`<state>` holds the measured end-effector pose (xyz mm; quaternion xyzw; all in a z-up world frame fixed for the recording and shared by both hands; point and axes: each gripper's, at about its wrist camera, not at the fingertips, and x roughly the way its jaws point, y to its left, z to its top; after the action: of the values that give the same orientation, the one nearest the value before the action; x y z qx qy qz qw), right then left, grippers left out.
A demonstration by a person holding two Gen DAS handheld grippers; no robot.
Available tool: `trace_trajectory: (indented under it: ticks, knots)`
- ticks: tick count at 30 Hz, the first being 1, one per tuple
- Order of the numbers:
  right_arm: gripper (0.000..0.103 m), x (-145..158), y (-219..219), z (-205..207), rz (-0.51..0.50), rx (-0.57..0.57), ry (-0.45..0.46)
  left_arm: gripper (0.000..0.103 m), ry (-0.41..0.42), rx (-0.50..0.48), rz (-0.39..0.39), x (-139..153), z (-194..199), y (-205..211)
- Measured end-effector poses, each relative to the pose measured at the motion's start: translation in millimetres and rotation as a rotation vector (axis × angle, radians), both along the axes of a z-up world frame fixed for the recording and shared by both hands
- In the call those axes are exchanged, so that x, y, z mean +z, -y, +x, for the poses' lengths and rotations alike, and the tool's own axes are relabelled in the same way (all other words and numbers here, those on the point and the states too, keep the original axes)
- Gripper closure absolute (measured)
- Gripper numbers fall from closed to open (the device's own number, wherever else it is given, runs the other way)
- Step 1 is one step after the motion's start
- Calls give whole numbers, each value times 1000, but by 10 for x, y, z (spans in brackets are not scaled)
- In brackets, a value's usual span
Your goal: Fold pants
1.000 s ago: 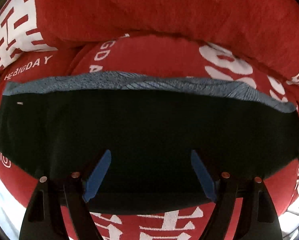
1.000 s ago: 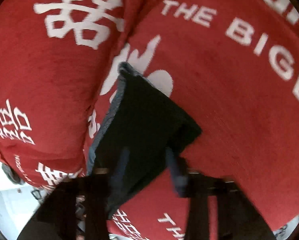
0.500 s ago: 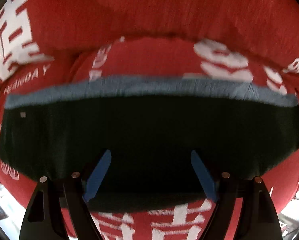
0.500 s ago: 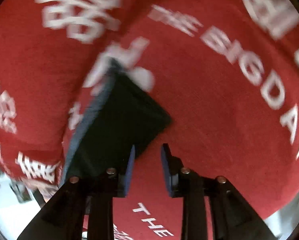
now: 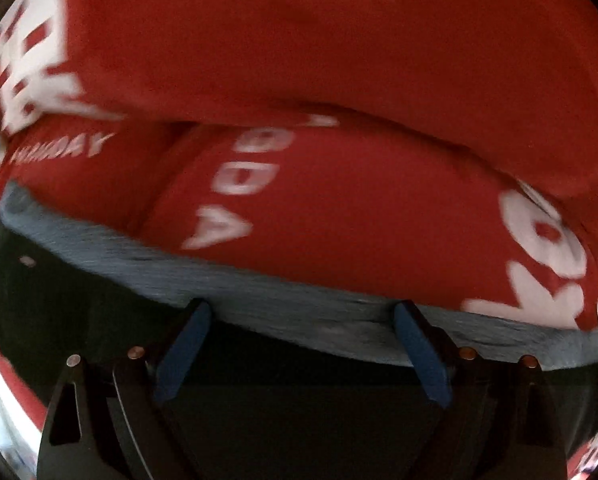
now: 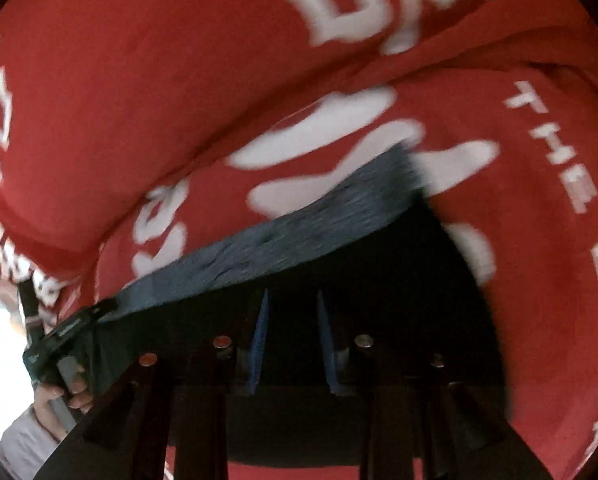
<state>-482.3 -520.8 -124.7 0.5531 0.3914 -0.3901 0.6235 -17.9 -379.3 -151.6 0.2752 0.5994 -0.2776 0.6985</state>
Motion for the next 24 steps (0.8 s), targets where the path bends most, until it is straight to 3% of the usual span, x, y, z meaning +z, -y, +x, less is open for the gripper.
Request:
trace_trajectory:
  ticks: [5,10,15,18,21,24]
  knots:
    - [61,209,-82,-92,59,-63,18,9,90,-42,43,364,387,-508]
    - [60,330,-721,494,175,-1,288,9,134,-40,73,505,794,-1090]
    - [59,59,-1697,1584,400,78,521,9,164,-58,101,461,1286,-1706]
    - [59,-175,-2114,2112,474,97,564,9,167,-49,140,164,1621,-1970]
    - [59,-468,-2395,2558,530,75,571,6,63,-23,45,91,1826,-2214]
    - [57,-549,-2486,2642,540,32,577,6,66,-72,29,86,1797,-2218]
